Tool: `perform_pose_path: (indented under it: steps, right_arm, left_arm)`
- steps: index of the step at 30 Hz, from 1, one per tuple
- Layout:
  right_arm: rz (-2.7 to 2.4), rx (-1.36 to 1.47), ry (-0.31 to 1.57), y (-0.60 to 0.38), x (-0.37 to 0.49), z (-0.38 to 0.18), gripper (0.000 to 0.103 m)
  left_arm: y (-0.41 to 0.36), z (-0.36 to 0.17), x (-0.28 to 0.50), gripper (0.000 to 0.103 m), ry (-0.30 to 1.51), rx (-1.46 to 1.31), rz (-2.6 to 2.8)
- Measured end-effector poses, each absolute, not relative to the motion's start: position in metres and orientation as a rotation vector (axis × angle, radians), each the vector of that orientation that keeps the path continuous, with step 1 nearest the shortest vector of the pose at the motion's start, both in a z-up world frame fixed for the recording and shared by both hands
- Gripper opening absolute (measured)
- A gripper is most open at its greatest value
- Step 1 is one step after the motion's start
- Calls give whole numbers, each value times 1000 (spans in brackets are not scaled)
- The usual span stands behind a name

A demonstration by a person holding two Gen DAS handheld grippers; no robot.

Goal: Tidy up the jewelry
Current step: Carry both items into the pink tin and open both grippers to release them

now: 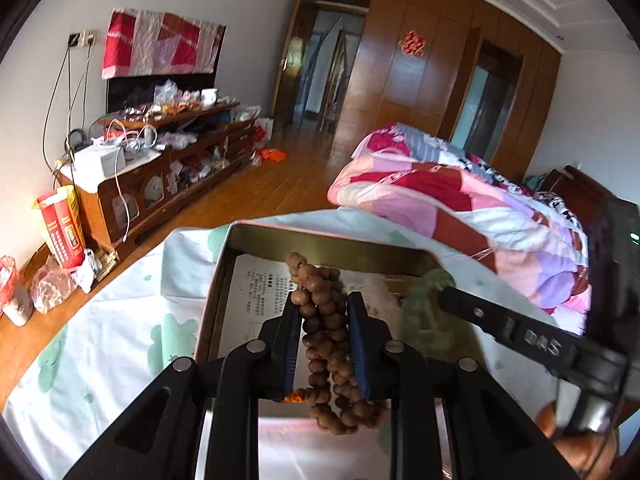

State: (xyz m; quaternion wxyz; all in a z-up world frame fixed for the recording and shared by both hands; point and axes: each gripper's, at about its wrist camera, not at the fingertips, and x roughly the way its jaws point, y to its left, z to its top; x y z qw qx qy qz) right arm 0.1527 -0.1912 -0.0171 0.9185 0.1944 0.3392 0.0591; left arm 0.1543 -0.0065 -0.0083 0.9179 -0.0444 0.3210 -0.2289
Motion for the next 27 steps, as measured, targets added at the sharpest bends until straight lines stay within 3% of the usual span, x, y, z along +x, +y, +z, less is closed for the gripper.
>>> perform_pose_path:
  steps: [9,10,11,12,13,14,16,27]
  right_arm:
    - [136,355,717,-184,154,-26,19]
    - [142,355,714,-183,153,-26,24]
    - [151,354,706,-182,151,-24,33]
    - [158,349,691,-181,148,-22,40]
    - [146,339,673,-180,146,-19,57]
    - [135,328,629,-180,139,-13,66]
    - [88,301,562,-181,130,-3,75]
    - [-73,307,528,-204,125,3,78]
  left_arm:
    - [-12,-23,155,25,699,-18,-389]
    - [-10,-23,156,28,700,-22,-380]
    - [-7,-23,157,41,705,-28,-364]
    - [-4,-22,157,46,702,-47,-363]
    - [0,-20,156,48,689,-67,-369]
    - [3,-18,155,49,676,-96,-376]
    - [8,-13,154,53,649,-128,-366]
    - [29,-3,148,54,632,-217,-318]
